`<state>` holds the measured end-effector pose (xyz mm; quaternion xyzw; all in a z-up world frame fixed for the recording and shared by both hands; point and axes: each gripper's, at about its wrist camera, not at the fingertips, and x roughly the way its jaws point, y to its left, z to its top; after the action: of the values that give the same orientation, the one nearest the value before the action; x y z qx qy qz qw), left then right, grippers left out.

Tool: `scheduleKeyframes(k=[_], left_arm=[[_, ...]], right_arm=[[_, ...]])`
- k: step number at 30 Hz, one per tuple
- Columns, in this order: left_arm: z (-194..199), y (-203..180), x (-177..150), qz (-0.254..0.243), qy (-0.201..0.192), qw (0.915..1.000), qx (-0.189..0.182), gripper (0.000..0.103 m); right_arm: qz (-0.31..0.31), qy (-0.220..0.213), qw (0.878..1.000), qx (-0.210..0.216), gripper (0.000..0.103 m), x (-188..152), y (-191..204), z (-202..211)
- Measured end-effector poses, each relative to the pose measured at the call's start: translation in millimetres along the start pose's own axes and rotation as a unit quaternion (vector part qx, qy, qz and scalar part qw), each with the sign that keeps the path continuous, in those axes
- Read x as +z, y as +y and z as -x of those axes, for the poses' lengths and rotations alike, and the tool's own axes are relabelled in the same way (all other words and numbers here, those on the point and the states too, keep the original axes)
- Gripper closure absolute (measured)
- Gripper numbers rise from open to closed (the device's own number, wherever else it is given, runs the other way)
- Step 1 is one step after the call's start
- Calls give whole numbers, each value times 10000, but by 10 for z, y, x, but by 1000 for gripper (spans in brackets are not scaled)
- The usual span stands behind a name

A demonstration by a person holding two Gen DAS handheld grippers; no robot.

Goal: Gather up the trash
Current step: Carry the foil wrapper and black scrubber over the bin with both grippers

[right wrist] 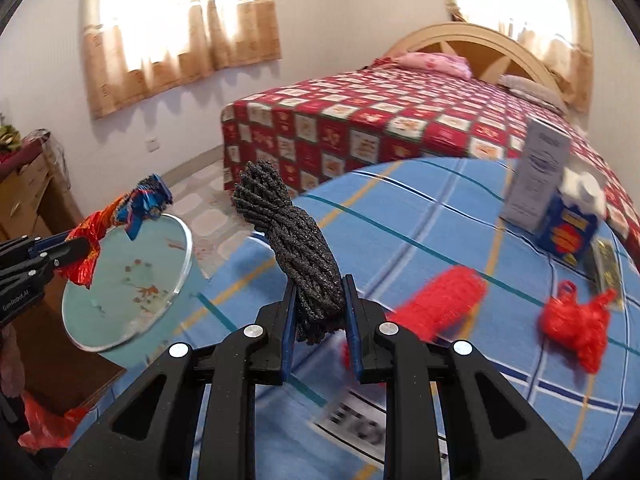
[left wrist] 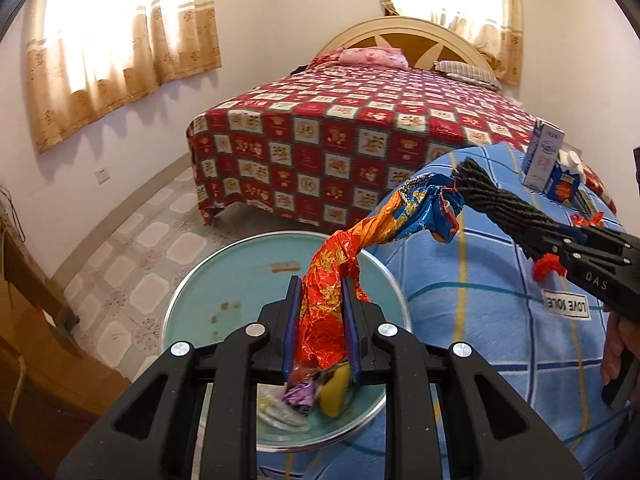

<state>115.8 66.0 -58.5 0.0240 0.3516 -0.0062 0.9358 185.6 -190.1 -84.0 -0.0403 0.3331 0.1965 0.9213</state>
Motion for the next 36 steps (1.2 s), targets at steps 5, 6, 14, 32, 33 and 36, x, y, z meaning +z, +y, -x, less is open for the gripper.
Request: scheduleKeyframes(k=[5,6,14,32,33,36], left_arm=[[39,172,-34,73,0,9999,145,83],[48,208,-41,91,-1,9998,174,83],[92,430,-104,190,24,9992,353,83],[161,653,-181,324,37,9981,515,83],[159,663,-182,331,39,9981,518,83],[155,685,-191,361,40,9978,548,83]], right_arm=[[207,-17,9997,138,81,51,221,-92],[243,-16,9996,154,81,58,254,-103],[492,-41,9983,321,81,124,517,-208],[914,23,9945,510,81,177,863,-371],[924,26,9944,514,81,178,873,-374],[951,32,9941,520,81,177,895,-393]])
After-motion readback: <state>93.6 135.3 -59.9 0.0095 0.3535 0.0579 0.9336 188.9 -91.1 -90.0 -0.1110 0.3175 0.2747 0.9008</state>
